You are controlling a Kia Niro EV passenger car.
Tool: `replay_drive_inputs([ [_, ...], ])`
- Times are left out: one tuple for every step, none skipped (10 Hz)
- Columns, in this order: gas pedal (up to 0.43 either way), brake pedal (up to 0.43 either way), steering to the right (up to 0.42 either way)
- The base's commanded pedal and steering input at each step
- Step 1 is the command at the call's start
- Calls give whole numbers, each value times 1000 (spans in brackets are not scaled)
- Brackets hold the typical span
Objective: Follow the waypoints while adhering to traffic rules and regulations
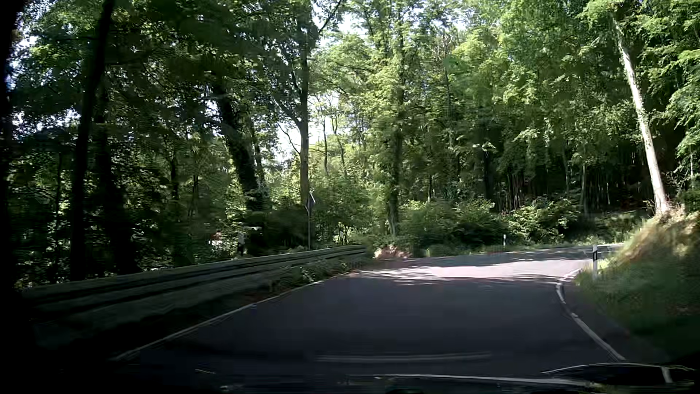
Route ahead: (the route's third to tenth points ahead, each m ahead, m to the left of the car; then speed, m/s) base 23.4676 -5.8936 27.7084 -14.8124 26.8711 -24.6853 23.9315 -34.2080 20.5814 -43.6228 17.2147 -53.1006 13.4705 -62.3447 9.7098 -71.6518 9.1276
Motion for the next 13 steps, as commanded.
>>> replay_drive_inputs([
  [177, 0, 58],
  [177, 0, 61],
  [177, 0, 65],
  [157, 0, 93],
  [110, 0, 118],
  [110, 0, 148],
  [110, 0, 164],
  [118, 0, 174],
  [177, 0, 180],
  [177, 0, 186],
  [177, 0, 198],
  [177, 0, 208],
  [177, 0, 216],
])
